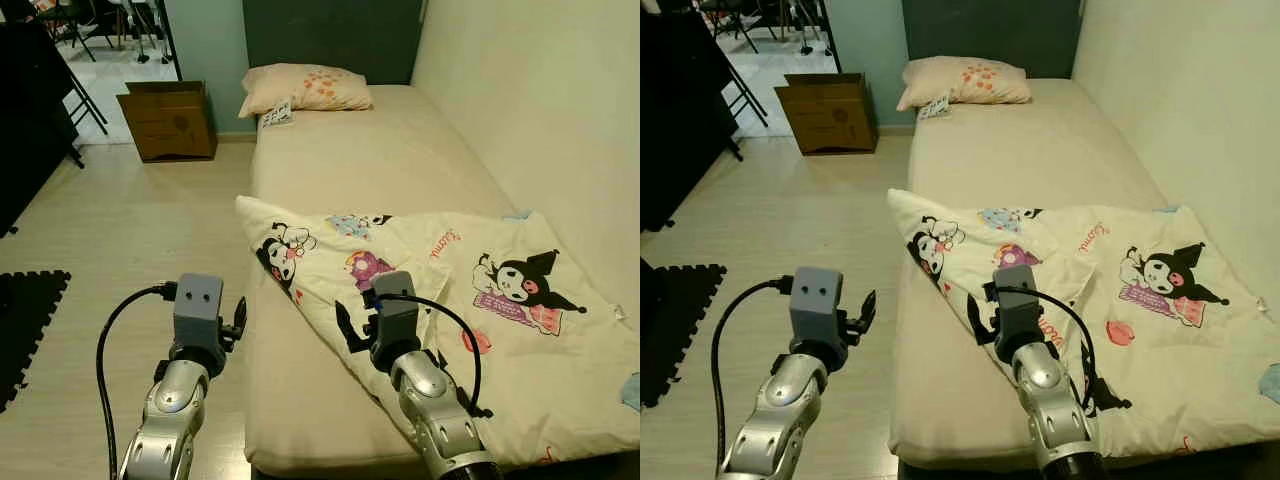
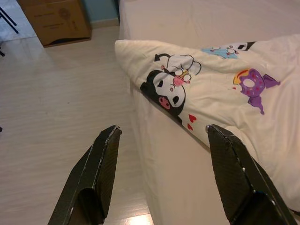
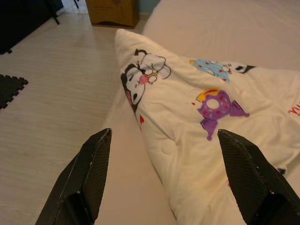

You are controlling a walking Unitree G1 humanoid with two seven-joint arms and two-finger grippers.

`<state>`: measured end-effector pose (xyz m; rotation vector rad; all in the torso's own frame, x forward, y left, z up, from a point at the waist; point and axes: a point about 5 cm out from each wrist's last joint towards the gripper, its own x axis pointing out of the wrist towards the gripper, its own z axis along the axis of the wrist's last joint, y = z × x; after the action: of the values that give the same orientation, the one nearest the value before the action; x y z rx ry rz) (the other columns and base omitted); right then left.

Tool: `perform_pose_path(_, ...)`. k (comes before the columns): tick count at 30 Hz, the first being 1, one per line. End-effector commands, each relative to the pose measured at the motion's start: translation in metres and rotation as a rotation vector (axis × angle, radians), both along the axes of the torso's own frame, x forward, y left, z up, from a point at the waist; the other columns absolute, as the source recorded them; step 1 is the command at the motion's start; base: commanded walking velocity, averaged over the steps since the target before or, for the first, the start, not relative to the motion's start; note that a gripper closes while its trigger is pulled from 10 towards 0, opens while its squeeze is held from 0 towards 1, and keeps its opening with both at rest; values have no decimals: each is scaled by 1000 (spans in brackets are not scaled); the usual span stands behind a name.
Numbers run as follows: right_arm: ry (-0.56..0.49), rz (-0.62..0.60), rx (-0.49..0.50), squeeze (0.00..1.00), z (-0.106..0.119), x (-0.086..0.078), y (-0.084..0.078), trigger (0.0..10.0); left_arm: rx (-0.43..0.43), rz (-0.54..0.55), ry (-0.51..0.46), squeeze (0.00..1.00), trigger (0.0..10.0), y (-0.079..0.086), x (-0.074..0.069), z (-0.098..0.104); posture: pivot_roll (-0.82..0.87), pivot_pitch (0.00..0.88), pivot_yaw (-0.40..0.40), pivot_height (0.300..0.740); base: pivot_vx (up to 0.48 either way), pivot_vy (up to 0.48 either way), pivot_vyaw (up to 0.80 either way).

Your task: Clean up the room

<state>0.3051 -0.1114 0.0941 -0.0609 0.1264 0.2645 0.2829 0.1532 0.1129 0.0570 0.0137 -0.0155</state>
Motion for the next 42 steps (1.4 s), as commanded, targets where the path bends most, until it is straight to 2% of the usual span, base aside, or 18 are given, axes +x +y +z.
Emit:
perform_pose_path(1,10,8,3,0,-4,-3,2,10000,16,-4,13,0,10000,1,-3,-3,-76,128,25,740,0,0,0)
perform_pose_path(8,14,14,2,0,-5,-3,2,10000,11,-11,17,0,10000,-1,-3,-4,-76,124,23,740,0,-411,0)
perform_pose_path(13,19,21,-1,0,-5,-3,2,10000,-38,7,16,0,10000,0,-5,-4,-71,134,11,740,0,0,0)
perform_pose_path(23,24,27,-5,0,-5,-3,3,10000,-40,10,32,0,10000,0,-13,-9,-66,146,4,740,0,0,0)
perform_pose_path(29,29,-29,-12,0,1,12,-7,10000,-6,-15,76,0,10000,3,-16,-17,-67,151,6,740,0,0,0)
perform_pose_path(31,29,-40,-9,0,4,18,-11,10000,30,-49,104,0,10000,5,-17,-22,-67,151,6,730,0,0,0)
perform_pose_path(33,29,-40,-9,0,4,18,-11,10000,30,-49,104,0,10000,5,-17,-22,-67,151,6,730,0,0,0)
perform_pose_path(36,31,-48,-6,0,5,26,-14,10000,72,-44,105,0,10000,14,-16,-25,-67,155,13,715,0,0,0)
perform_pose_path(42,37,-53,17,0,5,28,-13,10000,72,-13,75,0,10000,20,-12,-19,-63,158,20,695,0,0,0)
